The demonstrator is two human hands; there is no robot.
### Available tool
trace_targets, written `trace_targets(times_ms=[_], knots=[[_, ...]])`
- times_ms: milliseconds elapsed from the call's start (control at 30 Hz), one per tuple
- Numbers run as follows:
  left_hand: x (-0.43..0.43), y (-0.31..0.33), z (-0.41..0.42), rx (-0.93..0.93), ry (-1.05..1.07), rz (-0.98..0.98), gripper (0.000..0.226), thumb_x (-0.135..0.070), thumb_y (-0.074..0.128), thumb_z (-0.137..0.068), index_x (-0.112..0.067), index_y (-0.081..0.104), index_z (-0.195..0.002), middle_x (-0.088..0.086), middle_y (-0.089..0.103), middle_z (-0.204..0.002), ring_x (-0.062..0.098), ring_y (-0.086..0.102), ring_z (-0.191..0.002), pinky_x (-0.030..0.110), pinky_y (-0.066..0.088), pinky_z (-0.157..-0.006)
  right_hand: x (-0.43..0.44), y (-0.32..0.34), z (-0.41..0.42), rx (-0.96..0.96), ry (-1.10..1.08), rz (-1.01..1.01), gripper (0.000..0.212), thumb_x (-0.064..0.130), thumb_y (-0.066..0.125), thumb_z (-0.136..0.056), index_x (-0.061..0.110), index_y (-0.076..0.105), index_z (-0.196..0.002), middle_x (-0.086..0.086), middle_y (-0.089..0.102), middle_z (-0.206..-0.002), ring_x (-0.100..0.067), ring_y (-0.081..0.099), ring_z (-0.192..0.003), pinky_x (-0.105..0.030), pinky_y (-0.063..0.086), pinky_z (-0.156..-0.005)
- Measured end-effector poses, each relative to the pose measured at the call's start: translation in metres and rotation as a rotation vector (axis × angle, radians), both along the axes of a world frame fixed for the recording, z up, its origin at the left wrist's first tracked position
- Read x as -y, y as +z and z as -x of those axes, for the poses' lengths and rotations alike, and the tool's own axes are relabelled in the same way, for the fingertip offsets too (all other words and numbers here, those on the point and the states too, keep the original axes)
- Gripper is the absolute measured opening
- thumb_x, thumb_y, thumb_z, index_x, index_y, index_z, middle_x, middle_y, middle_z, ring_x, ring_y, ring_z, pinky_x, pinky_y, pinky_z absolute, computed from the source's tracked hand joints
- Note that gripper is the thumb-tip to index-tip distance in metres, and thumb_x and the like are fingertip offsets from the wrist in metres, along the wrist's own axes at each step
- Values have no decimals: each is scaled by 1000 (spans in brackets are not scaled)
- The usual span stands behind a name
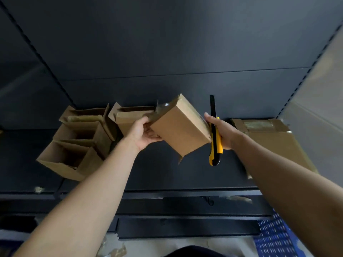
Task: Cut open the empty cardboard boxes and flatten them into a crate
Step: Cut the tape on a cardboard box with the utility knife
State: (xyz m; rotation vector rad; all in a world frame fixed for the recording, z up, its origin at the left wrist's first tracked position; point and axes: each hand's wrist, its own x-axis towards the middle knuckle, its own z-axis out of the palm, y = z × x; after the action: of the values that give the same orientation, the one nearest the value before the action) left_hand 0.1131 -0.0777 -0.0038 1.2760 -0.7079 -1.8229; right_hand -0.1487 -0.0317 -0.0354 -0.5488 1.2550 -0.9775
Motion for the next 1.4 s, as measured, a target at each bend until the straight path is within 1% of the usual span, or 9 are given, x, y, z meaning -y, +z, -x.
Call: trace_targets(times_ms=[267,367,500,600,700,800,933,1200,1400], knots=[[-21,-40,26,894,-93,50,48,-5,46,-95,-18,36,-140,12,38,-139,31,50,-110,40,50,-80,-14,-3,-1,-370,25,58,22,22,77,-77,12,60,-85,-1,56,-65,-14,49,-47,-25,38,-45],[-18,-29,28,833,-81,137,43,-21,32,-101,-15,35,-144,11,42,-142,30,45,-122,40,38,-98,-17,1,-11,-505,101,36,24,25,77,-78,13,58,-86,-4,62,-74,-14,56,-52,-25,39,-44],[-19,-21,20,656,-281,95,81,-64,46,-87,-19,21,-150,6,25,-154,31,29,-138,54,25,-109,-18,11,-26,-708,223,52,40,44,72,-80,14,50,-97,-6,59,-80,-14,54,-57,-25,41,-45],[-25,-29,15,625,-312,99,87,-49,65,-83,-21,16,-149,5,27,-153,30,33,-135,54,34,-105,-15,24,-38,-943,264,76,52,63,48,-87,15,39,-107,-2,51,-81,-16,51,-64,-27,43,-47],[-25,-37,14,750,-266,179,86,-48,65,-83,-21,18,-149,6,19,-153,30,35,-133,46,38,-104,-10,37,-45,-1064,370,139,31,47,35,-98,18,45,-96,-4,49,-83,-21,54,-62,-34,52,-46],[-23,-38,15,772,-246,325,73,-38,64,-87,-27,22,-144,4,27,-150,28,39,-128,37,39,-93,-11,46,-49,-1224,595,160,28,41,35,-99,30,47,-76,-4,53,-81,-22,60,-58,-35,57,-50],[-21,-39,17,798,-303,436,59,-29,63,-89,-24,33,-140,2,39,-144,22,42,-124,29,36,-86,-13,55,-53,-1402,767,146,23,48,35,-97,33,50,-90,4,51,-82,-18,64,-62,-23,48,-44],[-17,-36,19,833,-449,415,84,-23,75,-79,-14,27,-147,4,36,-147,23,36,-133,30,33,-98,-11,82,-73,-1651,930,133,30,36,36,-98,23,60,-111,5,50,-84,-15,56,-63,-28,48,-49],[-17,-39,23,904,-508,456,74,-22,72,-81,-7,33,-142,8,32,-147,24,36,-132,29,32,-96,3,75,-93,-1836,983,117,17,16,38,-96,15,54,-92,2,45,-76,-17,51,-65,-27,39,-52]])
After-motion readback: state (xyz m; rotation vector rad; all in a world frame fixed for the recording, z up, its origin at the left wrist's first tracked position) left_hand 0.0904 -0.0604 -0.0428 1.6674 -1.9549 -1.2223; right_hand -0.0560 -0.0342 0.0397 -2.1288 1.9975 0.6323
